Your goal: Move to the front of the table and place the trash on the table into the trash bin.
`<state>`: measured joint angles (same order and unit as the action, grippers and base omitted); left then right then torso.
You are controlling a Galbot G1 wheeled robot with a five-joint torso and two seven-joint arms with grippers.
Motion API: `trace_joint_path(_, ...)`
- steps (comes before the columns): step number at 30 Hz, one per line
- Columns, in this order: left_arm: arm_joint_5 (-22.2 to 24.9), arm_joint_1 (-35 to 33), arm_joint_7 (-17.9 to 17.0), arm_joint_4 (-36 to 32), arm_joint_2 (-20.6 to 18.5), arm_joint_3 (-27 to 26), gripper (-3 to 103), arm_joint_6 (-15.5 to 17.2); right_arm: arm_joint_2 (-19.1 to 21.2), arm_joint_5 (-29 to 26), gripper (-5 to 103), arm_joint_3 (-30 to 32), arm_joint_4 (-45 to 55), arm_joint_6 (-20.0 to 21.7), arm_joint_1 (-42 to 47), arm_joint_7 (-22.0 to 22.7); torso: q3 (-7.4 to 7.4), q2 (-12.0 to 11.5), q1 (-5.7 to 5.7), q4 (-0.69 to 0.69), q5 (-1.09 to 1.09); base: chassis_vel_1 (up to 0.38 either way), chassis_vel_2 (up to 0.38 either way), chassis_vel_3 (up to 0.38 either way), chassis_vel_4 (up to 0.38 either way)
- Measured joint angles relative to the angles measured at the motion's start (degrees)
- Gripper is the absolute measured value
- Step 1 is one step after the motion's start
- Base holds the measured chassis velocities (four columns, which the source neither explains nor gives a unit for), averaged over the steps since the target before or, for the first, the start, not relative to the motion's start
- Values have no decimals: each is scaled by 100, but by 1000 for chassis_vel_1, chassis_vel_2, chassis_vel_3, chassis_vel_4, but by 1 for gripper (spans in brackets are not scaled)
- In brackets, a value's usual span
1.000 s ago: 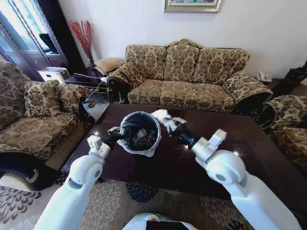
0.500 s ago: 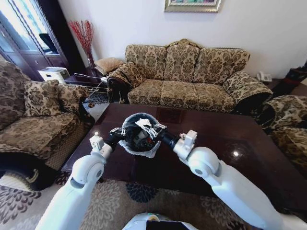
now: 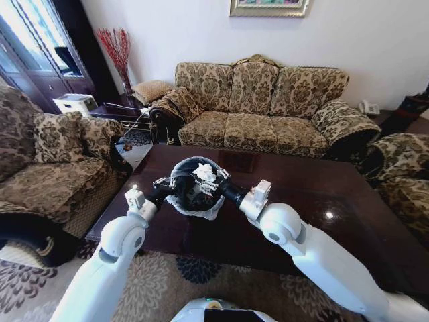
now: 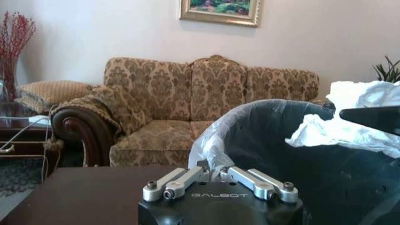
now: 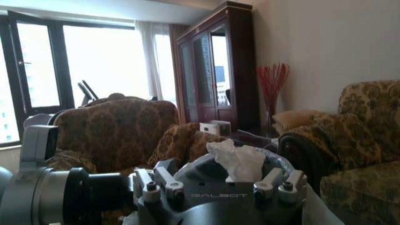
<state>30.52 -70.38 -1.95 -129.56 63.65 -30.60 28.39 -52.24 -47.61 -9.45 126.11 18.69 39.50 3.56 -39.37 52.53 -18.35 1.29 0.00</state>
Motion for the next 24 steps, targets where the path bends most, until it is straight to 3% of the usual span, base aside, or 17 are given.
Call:
trace_joint_path(2,0,-11,9,-19,4,-11,3,0,-2,26,88,-52,7,-5,-24,-68,0,0,0,0,0,0,0,0,0)
trace_joint_path(6,-2,-22,19,-35,21,-12,3,0,2,265,99,-195,-3,-25,-163,-136,0,0,0,1,0,0,0,0,0)
trace_joint_path(14,-7,-32,26,-71,41,-14,3,0,228,1062,100,-393,-45,-176,-556,-605,0,0,0,1,0,0,0,0,0)
trace_joint_path(22,-9,-29,30,-97,57,-29,3,0,598,2085,100,-444,-214,-447,-989,-1804,0,0,0,0,0,0,0,0,0)
trace_joint_path(24,-9,-29,32,-101,60,-31,3,1,605,2152,100,-444,-229,-467,-1017,-1859,0,0,0,0,0,0,0,0,0)
